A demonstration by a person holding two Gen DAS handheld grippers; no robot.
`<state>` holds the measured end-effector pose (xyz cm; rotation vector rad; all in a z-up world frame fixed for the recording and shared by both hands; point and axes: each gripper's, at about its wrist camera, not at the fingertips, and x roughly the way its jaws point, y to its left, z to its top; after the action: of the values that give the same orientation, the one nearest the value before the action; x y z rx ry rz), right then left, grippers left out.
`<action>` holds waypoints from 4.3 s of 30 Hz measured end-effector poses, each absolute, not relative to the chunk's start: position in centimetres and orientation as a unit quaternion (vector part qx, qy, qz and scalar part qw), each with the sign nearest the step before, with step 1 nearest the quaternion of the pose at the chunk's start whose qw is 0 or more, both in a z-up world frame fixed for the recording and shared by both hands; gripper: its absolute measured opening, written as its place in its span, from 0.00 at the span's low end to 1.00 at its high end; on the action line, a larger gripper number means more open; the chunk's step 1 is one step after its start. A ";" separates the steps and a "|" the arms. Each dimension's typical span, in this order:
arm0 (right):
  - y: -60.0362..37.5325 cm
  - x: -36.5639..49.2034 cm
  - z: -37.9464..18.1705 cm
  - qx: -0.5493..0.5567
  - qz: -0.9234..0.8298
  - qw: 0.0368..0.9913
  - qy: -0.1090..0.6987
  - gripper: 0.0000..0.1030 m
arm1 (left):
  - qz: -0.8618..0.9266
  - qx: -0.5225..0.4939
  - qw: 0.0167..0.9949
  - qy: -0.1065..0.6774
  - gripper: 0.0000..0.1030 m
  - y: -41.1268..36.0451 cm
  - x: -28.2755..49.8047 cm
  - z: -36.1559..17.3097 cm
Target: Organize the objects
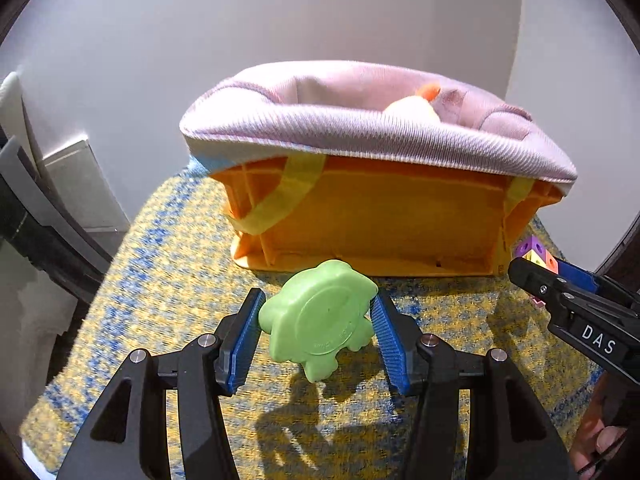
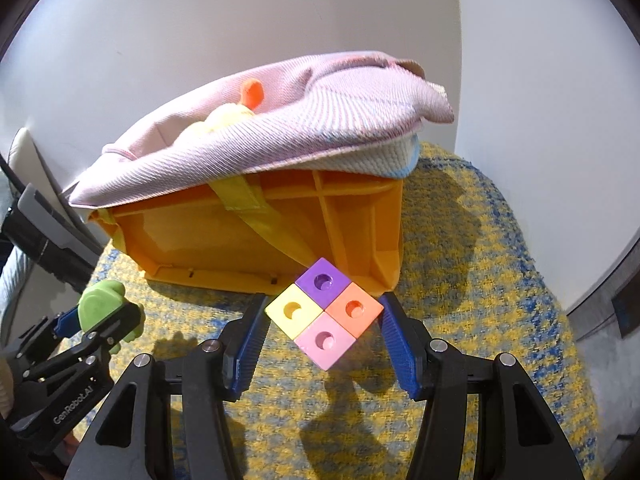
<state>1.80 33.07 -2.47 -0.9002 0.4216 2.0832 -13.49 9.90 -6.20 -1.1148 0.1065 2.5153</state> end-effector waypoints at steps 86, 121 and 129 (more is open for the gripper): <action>33.6 -4.6 13.8 -0.343 0.839 0.415 0.074 0.87 | 0.903 -0.372 0.215 0.012 0.96 7.5 -17.5 8.7; 18.9 1.7 12.4 -0.364 0.822 0.429 0.087 0.91 | 0.890 -0.408 0.203 0.011 1.00 -2.1 -5.0 8.3; 15.9 4.8 11.7 -0.357 0.821 0.438 0.085 0.91 | 0.896 -0.394 0.202 0.008 1.00 -3.7 -1.2 8.3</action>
<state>4.84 15.88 11.67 -0.8879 0.2103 2.0396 -1.20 -3.71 8.34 -1.1007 0.0223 2.5029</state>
